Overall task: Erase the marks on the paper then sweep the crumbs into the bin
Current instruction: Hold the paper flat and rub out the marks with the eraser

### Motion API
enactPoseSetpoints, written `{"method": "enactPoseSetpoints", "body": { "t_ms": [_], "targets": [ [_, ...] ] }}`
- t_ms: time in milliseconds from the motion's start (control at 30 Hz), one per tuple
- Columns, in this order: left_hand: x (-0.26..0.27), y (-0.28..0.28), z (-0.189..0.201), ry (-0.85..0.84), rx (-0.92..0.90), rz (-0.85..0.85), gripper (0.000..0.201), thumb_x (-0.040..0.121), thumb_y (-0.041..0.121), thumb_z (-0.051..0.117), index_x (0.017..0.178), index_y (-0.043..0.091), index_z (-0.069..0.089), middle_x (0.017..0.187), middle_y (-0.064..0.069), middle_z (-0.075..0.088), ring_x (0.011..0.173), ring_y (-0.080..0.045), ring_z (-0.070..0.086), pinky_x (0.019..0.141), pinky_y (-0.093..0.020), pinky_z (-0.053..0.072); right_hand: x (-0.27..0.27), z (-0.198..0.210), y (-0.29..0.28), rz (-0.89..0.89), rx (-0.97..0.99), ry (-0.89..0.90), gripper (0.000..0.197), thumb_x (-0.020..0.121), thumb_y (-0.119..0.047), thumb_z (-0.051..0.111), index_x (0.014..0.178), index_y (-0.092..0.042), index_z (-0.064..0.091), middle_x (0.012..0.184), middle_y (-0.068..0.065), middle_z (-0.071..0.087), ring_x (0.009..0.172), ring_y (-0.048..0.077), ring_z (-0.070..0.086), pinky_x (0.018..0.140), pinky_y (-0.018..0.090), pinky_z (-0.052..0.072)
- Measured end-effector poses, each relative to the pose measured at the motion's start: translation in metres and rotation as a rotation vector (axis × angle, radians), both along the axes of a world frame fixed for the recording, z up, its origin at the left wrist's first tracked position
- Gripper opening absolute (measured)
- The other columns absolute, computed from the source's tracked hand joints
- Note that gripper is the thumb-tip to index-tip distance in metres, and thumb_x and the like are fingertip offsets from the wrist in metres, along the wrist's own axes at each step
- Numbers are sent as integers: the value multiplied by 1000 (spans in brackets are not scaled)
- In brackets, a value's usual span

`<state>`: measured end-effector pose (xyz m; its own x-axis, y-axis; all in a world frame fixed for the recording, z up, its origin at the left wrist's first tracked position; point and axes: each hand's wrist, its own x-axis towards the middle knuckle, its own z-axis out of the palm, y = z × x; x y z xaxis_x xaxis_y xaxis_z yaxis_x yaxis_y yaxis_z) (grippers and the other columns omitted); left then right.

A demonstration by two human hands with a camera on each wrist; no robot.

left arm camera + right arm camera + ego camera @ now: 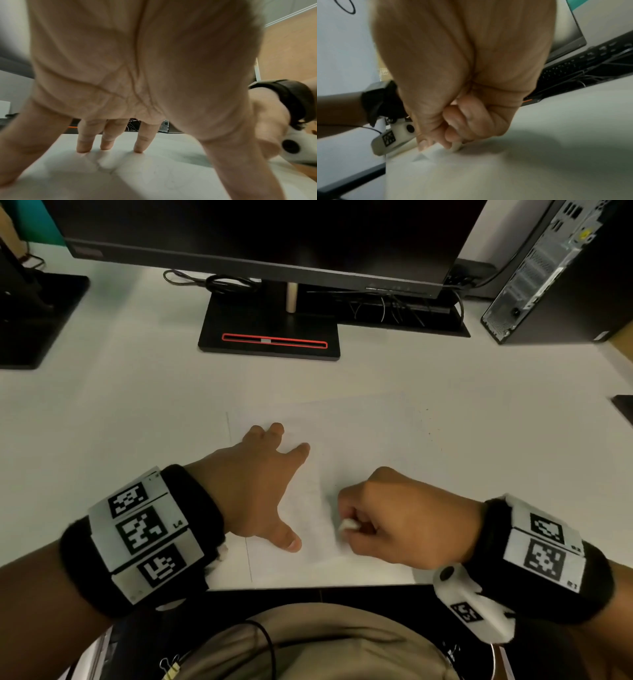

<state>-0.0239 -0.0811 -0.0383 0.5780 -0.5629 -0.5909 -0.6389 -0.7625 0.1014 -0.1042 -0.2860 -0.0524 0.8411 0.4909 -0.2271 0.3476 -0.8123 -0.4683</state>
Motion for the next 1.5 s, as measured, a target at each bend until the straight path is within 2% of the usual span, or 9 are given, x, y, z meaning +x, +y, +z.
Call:
{"method": "enactPoseSetpoints", "body": {
  "t_ms": [133, 267, 467, 833, 967, 1100, 1267, 1400, 1500],
  "targets": [
    [1, -1, 0, 3, 11, -3, 129, 70, 75, 70, 157, 29, -13, 163, -8, -17, 151, -25, -8, 115, -47, 33, 11, 2, -16, -124, -59, -60, 25, 91, -26, 60, 72, -11, 57, 52, -3, 47, 49, 13, 42, 54, 33, 46],
    [0, 0, 0, 14, 10, -1, 128, 71, 73, 71, 157, 29, -13, 163, -8, -16, 151, -25, -6, 115, -45, 34, -5, 1, 1, 9, -29, -31, 24, 92, -26, 59, 74, -10, 58, 54, -2, 48, 53, 18, 46, 53, 25, 40],
    [1, 0, -1, 8, 17, -2, 130, 69, 74, 72, 156, 30, -14, 163, -7, -17, 151, -25, -7, 115, -46, 34, 2, 2, -10, -66, -49, -71, 25, 92, -26, 60, 72, -12, 56, 51, -5, 44, 53, 12, 46, 51, 20, 34],
    [2, -1, 0, 13, 20, -6, 130, 69, 74, 72, 157, 29, -13, 162, -9, -20, 151, -28, -9, 116, -46, 32, -11, 2, 6, 31, -29, -19, 25, 93, -26, 59, 74, -10, 58, 54, -2, 49, 55, 18, 49, 53, 25, 39],
    [1, -2, 0, 11, 34, -5, 130, 70, 74, 70, 156, 29, -16, 162, -9, -21, 152, -27, -10, 117, -45, 30, 5, 3, -8, -92, -58, -62, 25, 92, -24, 60, 72, -9, 56, 51, -2, 46, 50, 15, 42, 51, 25, 38],
    [1, -1, 0, 9, 22, 0, 130, 69, 74, 72, 157, 29, -14, 163, -10, -20, 152, -28, -10, 118, -45, 29, -7, 2, 9, 25, -27, -25, 25, 93, -23, 59, 72, -10, 56, 54, -2, 48, 51, 16, 44, 52, 23, 38],
    [1, -2, 0, 10, 23, 2, 131, 69, 74, 72, 157, 29, -15, 163, -11, -21, 152, -29, -9, 118, -45, 29, 9, 2, -3, -98, -67, -72, 27, 92, -23, 59, 70, -7, 55, 51, -1, 47, 47, 15, 41, 51, 25, 37],
    [1, -1, -2, 12, 14, 2, 132, 68, 74, 72, 157, 29, -14, 163, -10, -20, 152, -27, -10, 117, -46, 30, -4, 2, 12, 22, -47, -27, 27, 93, -24, 58, 72, -7, 57, 55, 1, 52, 52, 17, 48, 52, 23, 39],
    [1, -2, -2, 6, 22, 1, 132, 69, 74, 71, 157, 28, -15, 162, -10, -21, 151, -28, -9, 117, -45, 31, 10, 5, -1, -91, -72, -59, 27, 91, -22, 60, 70, -6, 55, 52, -2, 47, 47, 14, 41, 50, 21, 34]
  ]
}}
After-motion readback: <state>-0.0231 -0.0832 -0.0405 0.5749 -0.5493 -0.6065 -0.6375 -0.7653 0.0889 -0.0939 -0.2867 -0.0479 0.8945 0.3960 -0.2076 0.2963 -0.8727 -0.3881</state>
